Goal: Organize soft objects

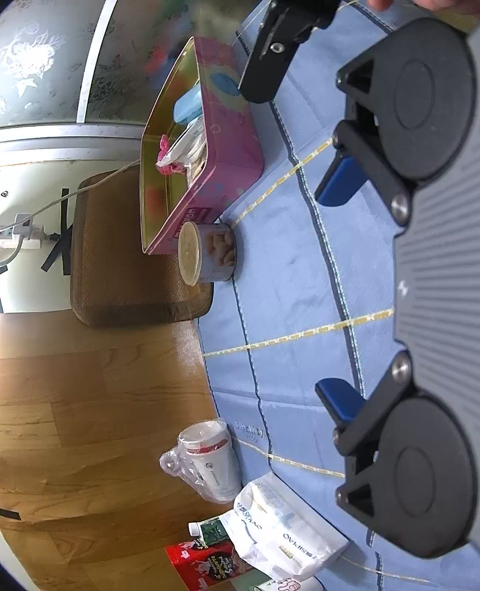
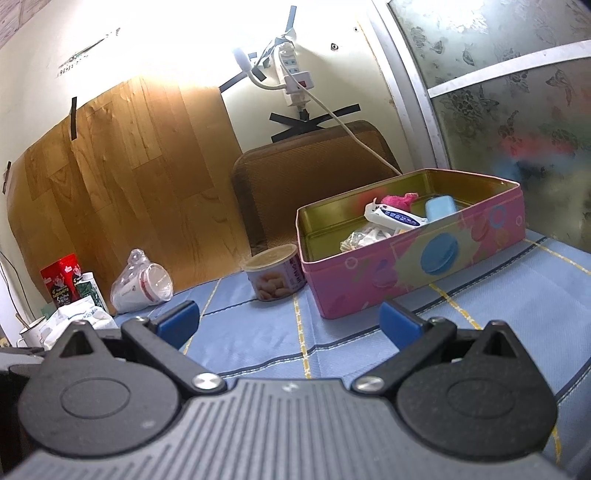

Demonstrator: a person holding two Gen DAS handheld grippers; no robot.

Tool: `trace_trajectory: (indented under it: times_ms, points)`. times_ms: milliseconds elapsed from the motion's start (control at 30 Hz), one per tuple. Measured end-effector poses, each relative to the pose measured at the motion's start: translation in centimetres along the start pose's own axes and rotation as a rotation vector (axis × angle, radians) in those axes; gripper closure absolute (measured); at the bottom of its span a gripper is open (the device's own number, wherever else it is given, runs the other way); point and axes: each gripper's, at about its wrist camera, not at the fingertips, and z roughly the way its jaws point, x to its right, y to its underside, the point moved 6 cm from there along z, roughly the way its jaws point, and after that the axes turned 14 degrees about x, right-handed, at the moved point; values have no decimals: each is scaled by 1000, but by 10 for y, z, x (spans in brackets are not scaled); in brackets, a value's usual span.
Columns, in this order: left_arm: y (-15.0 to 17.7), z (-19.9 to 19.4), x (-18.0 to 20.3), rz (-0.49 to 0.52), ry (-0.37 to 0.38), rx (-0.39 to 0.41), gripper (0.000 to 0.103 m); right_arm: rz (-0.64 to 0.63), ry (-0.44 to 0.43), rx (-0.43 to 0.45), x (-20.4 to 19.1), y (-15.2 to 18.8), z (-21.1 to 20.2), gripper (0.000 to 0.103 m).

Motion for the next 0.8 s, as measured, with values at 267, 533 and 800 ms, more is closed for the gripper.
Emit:
trace_trajectory:
  times_ms: [267,533,800]
  points:
    - [2,1,4,1,19,-14,0,-1,9,10,0,1,-2,0]
    - [1,-3,3,8,13,4,0,0,19,14,-1,2,-3,0]
    - [0,-5,-1,1,9,9,0,-9,19,20,-3,2,-4,0]
